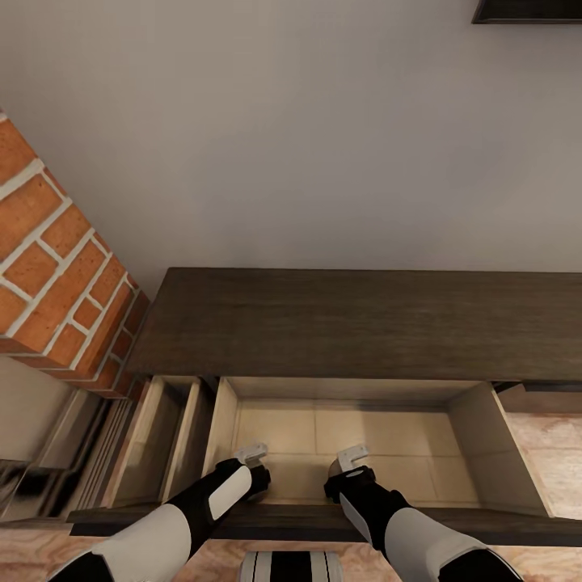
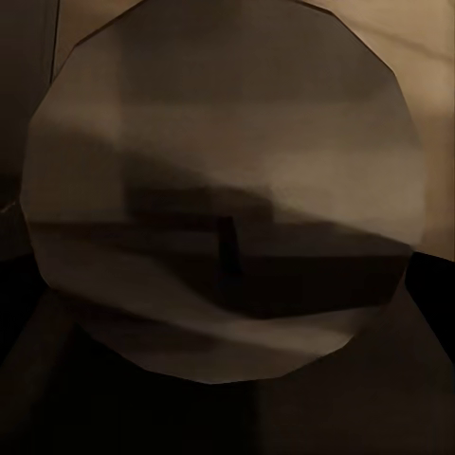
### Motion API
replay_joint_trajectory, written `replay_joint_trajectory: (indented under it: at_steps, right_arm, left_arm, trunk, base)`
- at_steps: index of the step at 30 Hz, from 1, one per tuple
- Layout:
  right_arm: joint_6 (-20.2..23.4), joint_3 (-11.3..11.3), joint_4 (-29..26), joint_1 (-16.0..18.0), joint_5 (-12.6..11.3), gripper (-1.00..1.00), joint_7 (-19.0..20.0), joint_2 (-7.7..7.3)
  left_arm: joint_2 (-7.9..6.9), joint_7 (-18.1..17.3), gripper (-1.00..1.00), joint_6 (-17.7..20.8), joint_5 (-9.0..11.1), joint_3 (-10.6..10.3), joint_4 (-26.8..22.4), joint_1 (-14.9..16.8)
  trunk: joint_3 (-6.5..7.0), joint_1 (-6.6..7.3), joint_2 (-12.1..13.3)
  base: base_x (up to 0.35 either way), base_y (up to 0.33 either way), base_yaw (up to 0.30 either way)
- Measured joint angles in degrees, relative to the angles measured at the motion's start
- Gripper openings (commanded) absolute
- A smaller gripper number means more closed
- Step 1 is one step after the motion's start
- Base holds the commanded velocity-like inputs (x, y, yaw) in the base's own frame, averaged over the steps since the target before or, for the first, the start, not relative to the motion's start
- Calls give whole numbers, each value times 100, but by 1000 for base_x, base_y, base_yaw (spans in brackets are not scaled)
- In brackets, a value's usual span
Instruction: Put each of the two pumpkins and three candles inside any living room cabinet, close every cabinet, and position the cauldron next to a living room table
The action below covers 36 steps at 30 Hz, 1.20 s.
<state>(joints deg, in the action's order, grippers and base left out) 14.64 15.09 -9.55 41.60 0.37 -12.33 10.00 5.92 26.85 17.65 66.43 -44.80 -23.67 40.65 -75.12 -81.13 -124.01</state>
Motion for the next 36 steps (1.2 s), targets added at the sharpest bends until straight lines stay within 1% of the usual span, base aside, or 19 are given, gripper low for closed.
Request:
replay_joint_trajectory:
  at_steps: [5,7,8,9,10,13,16,27,31,36]
  right_arm:
    - [-6,1,10,4,1,-100,0,0]
    - [-1,44,16,4,47,-100,41,0]
    - [3,62,17,7,97,-100,113,-2]
    - [0,46,-8,8,77,-100,235,-1]
    - [-3,40,-25,9,55,-100,324,-1]
    - [-2,44,-31,10,79,-100,390,-2]
    - [-1,36,-33,11,84,-100,402,-2]
    - [-2,36,-35,11,82,-100,421,-2]
    - [-2,34,-38,11,83,-100,431,-2]
    - [-2,37,-40,11,77,-100,437,-2]
  left_arm:
    - [2,-1,-100,0,-6,0,2,0]
    - [5,0,-100,1,-13,0,4,0]
    - [5,1,100,0,-13,0,4,0]
    - [6,4,100,4,61,-1,144,-5]
    - [10,4,100,-70,63,-5,153,-5]
    - [45,4,100,-419,54,-9,159,-5]
    - [55,4,100,-536,54,-10,160,-5]
    - [58,-2,100,-578,53,-18,160,-5]
    - [58,-112,100,-578,54,-19,151,-5]
    - [52,-148,100,-578,54,-19,135,-5]
  trunk:
    - [0,0,0]
    - [0,0,0]
    - [0,0,0]
    - [-1,0,0]
    - [-1,0,0]
    - [0,0,0]
    - [0,0,0]
    - [0,0,0]
    - [0,0,0]
    - [0,0,0]
  base:
    - [0,0,0]
    - [0,0,0]
    - [0,0,0]
    - [0,0,0]
    - [0,0,0]
    - [0,0,0]
    - [0,0,0]
    - [0,0,0]
    - [0,0,0]
    - [0,0,0]
